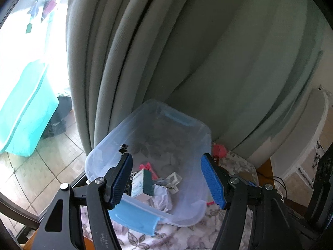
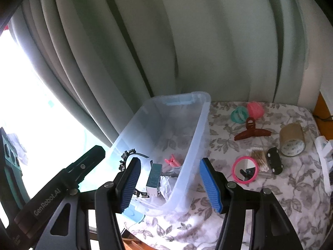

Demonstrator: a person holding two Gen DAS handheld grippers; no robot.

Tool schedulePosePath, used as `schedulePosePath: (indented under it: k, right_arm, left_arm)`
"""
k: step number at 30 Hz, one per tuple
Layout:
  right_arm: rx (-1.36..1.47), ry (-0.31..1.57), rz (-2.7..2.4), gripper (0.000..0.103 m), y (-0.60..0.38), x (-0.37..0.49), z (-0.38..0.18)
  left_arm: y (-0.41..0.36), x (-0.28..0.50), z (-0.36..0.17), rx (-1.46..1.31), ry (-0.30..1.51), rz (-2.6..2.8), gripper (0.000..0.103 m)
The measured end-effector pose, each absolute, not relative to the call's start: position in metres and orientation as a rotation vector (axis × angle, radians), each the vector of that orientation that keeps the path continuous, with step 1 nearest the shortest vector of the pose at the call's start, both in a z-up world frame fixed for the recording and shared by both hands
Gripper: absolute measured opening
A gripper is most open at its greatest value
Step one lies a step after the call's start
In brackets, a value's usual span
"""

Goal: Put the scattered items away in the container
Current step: 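Withdraw both grippers from the box and move toward the pink mirror and tape roll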

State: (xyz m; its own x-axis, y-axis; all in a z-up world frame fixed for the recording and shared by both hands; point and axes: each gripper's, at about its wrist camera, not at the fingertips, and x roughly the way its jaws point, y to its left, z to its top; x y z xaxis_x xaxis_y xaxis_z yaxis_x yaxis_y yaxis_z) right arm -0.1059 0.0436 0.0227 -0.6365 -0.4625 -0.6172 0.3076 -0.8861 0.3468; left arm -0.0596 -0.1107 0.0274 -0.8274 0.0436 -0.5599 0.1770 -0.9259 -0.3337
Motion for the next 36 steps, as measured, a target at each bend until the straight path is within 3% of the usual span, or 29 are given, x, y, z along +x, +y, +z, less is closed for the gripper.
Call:
schedulePosePath:
  k: [17, 36]
  right_arm:
    - [0.947, -0.474, -2.568, 0.063, 0.121, -0.077, 0.034]
    - [0.995, -0.746, -2.643, 0.063, 0.231, -0.079, -0.003]
  left_arm:
    - [-0.039, -0.046, 0.059, 0.899, 0.421, -2.991, 0.069]
    - [0.052, -0.083, 0.027, 1.089, 0.289, -3.072, 0.069]
